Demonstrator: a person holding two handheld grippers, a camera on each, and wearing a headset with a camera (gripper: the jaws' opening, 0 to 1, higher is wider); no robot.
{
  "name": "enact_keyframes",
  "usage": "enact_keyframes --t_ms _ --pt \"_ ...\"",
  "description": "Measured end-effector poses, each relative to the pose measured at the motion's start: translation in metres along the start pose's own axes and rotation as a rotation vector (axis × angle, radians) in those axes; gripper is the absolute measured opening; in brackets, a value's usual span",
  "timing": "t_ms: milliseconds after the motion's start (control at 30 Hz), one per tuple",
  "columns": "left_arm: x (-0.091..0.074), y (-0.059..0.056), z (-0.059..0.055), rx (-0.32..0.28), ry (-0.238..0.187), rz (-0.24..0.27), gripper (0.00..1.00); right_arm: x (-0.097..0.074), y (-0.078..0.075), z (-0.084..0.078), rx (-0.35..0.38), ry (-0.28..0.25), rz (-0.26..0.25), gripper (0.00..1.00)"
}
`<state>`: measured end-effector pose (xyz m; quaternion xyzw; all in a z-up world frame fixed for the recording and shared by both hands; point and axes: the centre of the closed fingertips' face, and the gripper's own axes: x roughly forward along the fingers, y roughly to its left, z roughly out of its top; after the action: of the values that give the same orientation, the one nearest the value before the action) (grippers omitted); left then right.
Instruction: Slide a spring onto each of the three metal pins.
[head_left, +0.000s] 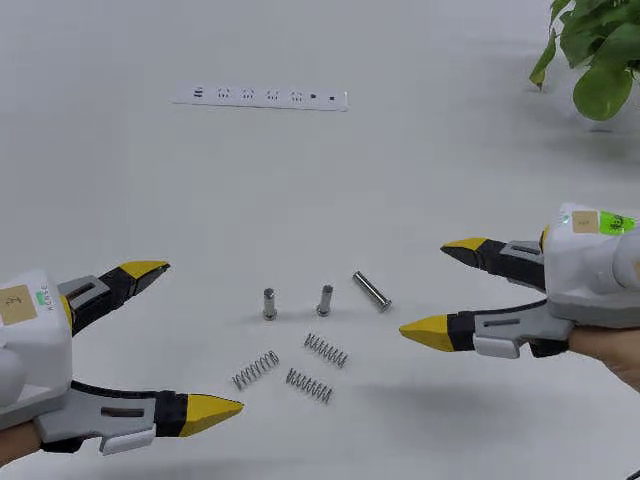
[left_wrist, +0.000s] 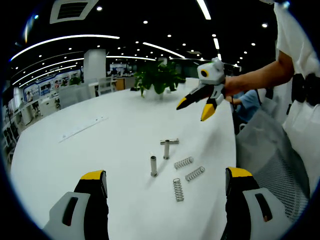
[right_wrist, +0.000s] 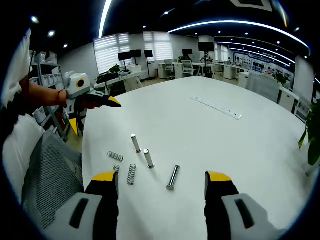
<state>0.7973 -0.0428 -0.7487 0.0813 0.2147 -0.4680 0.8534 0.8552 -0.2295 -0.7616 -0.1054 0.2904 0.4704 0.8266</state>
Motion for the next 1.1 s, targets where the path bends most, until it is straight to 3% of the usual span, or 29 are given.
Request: enact_keyframes --t_ms 333,533,633,733,800,1100 --pt "0.001 0.004 0.002 -0.009 -0.01 0.006 1.0 0.028 -0.028 0.002 0.062 0.08 -0.015 0.53" --pt "0.001 0.007 0.001 -0.014 -0.014 0.009 1.0 0.051 -0.031 0.002 0.096 0.135 -0.021 0.36" --pt "0.002 0.008 0.001 -0.02 -0.016 0.007 1.0 0.065 -0.03 -0.006 0.143 0.19 -0.017 0.32" --pt "0.002 0.01 0.0 -0.023 -0.014 0.008 1.0 0.076 -0.033 -0.014 0.11 0.246 -0.029 0.28" --pt "0.002 0.01 0.0 -0.025 -0.016 0.01 1.0 0.083 -0.032 -0.02 0.126 0.282 -0.03 0.27" --pt "0.004 0.01 -0.003 -0.03 -0.008 0.003 1.0 0.099 -0.035 -0.035 0.142 0.391 -0.048 0.21"
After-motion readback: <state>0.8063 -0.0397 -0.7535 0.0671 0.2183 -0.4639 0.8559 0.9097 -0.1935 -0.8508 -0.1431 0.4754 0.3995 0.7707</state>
